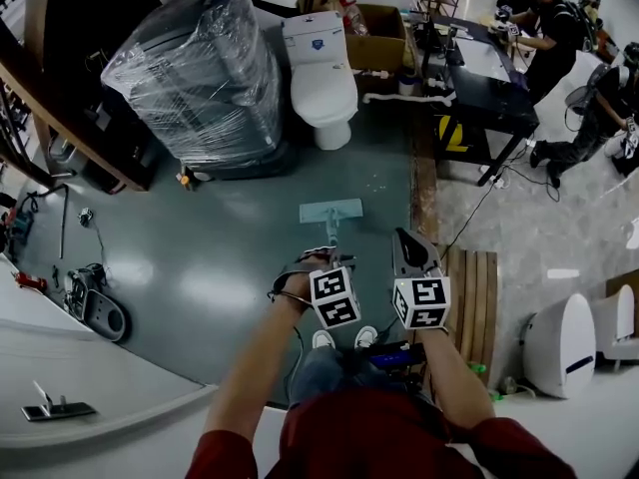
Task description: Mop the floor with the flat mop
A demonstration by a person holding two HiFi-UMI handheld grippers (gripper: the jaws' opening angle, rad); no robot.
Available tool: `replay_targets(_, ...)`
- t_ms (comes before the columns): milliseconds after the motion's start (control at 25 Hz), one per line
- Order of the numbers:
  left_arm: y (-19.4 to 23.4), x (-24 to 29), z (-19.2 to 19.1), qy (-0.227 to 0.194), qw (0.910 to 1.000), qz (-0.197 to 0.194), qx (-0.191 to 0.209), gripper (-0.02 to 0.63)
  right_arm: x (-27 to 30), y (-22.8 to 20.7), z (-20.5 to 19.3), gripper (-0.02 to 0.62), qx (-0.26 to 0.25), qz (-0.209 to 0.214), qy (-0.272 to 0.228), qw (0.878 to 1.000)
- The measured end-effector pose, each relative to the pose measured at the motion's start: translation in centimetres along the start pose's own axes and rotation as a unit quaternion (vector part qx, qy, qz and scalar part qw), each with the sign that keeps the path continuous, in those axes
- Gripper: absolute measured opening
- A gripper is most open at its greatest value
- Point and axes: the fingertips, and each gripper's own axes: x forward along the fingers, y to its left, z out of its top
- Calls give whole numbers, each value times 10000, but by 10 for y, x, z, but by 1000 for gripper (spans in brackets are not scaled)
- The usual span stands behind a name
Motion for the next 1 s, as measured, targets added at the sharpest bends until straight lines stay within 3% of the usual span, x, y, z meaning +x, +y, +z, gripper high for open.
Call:
replay_targets(400, -28, -13, -32, -78, 9999, -9, 139, 78, -14, 29, 5, 17, 2, -264, -74, 9996)
replay_targets(1000, -15, -25, -47, -175, 9998, 19, 37, 77, -4, 53, 14, 17, -125, -253, -71, 9996)
